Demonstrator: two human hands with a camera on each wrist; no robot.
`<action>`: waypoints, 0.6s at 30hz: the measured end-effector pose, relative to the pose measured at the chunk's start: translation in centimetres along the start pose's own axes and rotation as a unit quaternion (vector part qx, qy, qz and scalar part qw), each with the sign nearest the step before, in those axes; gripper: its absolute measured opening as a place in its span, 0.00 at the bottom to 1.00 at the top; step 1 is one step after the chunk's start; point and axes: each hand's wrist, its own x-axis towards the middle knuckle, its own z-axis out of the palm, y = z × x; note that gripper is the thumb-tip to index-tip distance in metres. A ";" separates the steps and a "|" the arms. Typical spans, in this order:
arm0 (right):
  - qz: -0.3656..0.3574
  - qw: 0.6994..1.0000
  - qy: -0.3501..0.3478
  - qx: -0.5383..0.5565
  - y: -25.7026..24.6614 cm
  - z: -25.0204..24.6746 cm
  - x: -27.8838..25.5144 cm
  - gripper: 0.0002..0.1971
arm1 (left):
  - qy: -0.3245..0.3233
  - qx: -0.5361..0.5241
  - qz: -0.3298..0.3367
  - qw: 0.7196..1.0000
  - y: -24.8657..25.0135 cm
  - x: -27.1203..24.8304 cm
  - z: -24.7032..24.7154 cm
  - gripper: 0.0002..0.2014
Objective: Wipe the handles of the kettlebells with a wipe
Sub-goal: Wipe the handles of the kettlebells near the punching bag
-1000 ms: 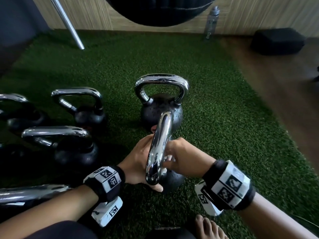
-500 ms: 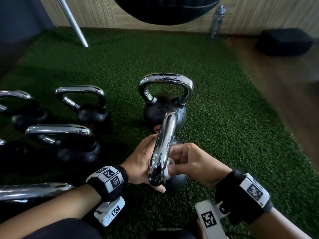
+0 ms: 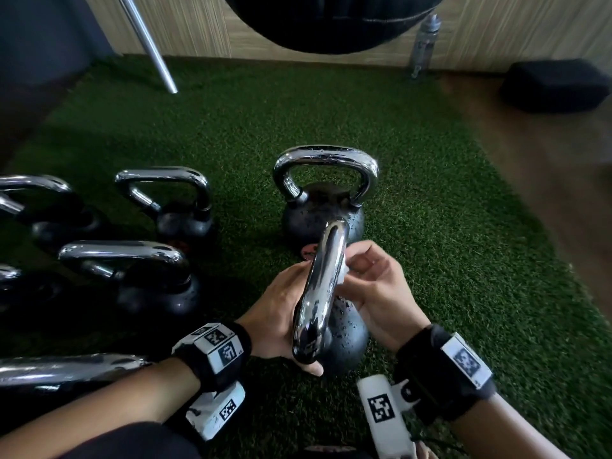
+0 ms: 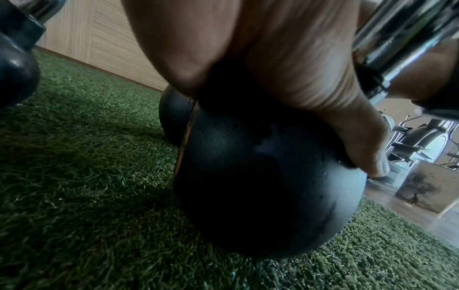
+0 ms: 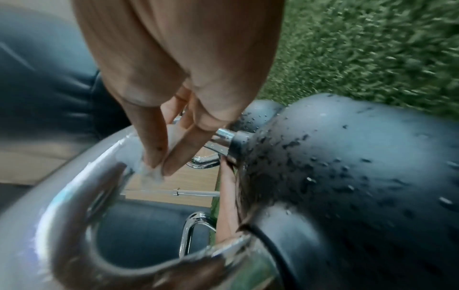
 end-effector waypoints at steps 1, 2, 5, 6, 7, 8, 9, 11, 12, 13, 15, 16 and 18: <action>-0.035 0.999 0.027 -0.029 0.0 0.2 0.3 0.16 | -0.001 0.009 0.006 1.000 0.1 0.0 -0.2 0.69; -0.063 0.995 0.051 -0.059 0.0 0.4 0.5 0.17 | -0.006 0.015 0.008 1.000 0.2 -0.1 -0.3 0.71; -0.108 0.982 0.089 -0.130 0.4 1.0 -0.2 0.17 | -0.025 0.027 -0.008 0.999 0.0 -0.3 -0.4 0.77; -0.122 0.975 0.098 -0.158 0.4 1.1 -0.5 0.16 | -0.028 0.033 -0.012 0.999 -0.1 -0.3 -0.4 0.77; -0.137 0.965 0.111 -0.193 0.2 1.4 -0.6 0.15 | -0.029 0.035 -0.018 0.999 -0.1 -0.3 -0.4 0.77; -0.151 0.953 0.127 -0.232 -0.1 1.5 -0.5 0.16 | -0.029 0.037 -0.022 0.999 0.0 -0.3 -0.5 0.76; -0.162 0.938 0.144 -0.269 -0.4 1.6 -0.2 0.17 | -0.029 0.035 -0.028 0.999 0.2 -0.3 -0.6 0.76; -0.172 0.914 0.185 -0.318 -0.7 1.6 0.8 0.17 | -0.032 0.027 -0.027 0.999 0.4 -0.3 -0.8 0.74; -0.167 0.904 0.210 -0.332 -0.7 1.5 1.2 0.15 | -0.036 0.026 -0.019 0.999 0.7 -0.3 -0.9 0.71; -0.158 0.895 0.232 -0.347 -0.7 1.4 1.5 0.14 | -0.040 0.029 -0.013 0.999 1.0 -0.3 -1.1 0.68; -0.137 0.875 0.262 -0.383 -0.4 1.4 1.9 0.12 | -0.042 0.034 -0.005 0.999 1.4 -0.2 -1.2 0.64; -0.129 0.867 0.271 -0.398 -0.3 1.5 2.0 0.11 | -0.043 0.042 -0.004 0.998 1.4 -0.1 -1.2 0.65; -0.121 0.859 0.281 -0.410 -0.5 2.0 2.1 0.09 | -0.043 0.058 -0.007 0.997 1.0 -0.1 -1.2 0.71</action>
